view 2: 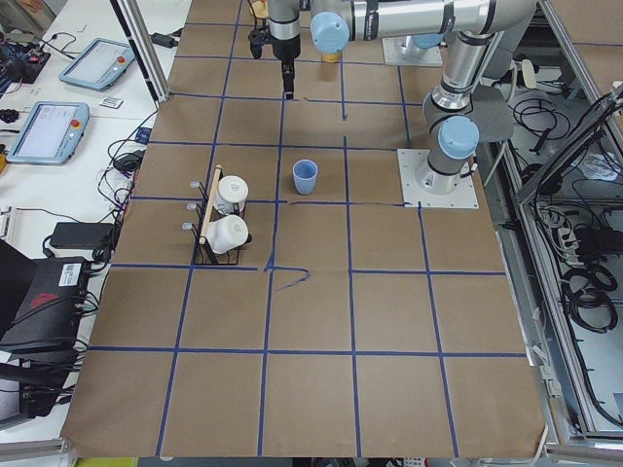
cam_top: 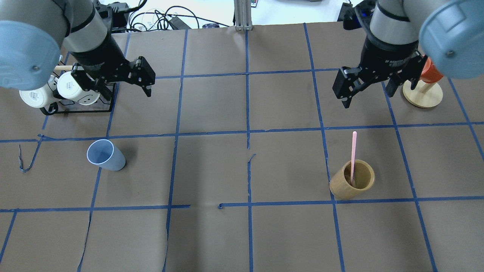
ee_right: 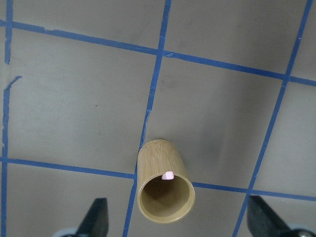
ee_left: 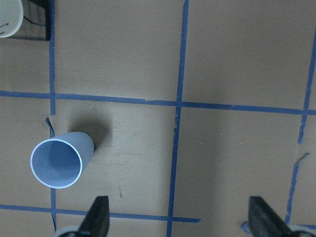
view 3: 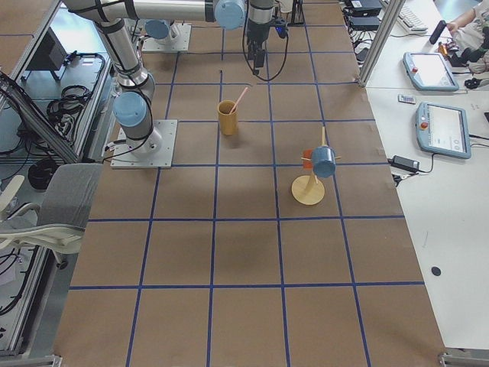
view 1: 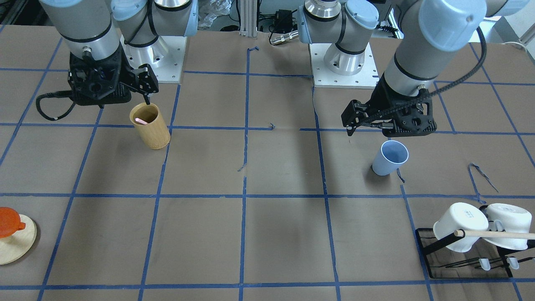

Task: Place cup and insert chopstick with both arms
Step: 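Lower the left gripper to the blue cup while the right descends to the chopstick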

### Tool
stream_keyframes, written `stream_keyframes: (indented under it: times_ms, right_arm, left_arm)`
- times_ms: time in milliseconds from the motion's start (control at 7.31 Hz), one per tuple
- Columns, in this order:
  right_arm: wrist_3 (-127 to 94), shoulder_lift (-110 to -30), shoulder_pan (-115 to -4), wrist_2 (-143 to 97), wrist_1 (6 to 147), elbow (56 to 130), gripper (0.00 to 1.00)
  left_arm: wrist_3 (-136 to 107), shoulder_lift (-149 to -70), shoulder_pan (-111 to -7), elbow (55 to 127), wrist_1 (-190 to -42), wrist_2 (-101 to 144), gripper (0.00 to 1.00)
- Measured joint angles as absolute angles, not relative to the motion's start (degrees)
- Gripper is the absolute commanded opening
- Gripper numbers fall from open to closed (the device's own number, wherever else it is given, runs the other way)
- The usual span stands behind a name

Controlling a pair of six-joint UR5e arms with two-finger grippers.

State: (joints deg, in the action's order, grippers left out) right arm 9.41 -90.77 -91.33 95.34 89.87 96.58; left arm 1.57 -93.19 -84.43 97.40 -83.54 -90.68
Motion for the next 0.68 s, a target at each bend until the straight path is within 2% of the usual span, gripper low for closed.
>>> stream_keyframes:
  times_ms: [274, 411, 547, 684]
  right_arm:
    - [9.9, -90.9, -91.3, 95.7, 96.0, 104.0, 0.98]
    - [9.9, -90.9, -91.3, 95.8, 98.3, 106.8, 0.94]
    - [9.9, -90.9, -91.3, 95.9, 99.6, 108.6, 0.81]
    - [10.0, -90.9, -91.3, 96.0, 100.1, 109.5, 0.78]
  left_arm:
    - [7.0, -93.8, -79.5, 107.4, -74.1, -92.0, 0.94]
    - [9.2, -94.2, -78.5, 111.6, -69.3, -93.7, 0.89]
    - [10.9, -94.7, -78.0, 114.4, -65.9, -94.7, 0.81]
    - [11.7, -95.3, -77.8, 115.8, -64.2, -95.2, 0.74]
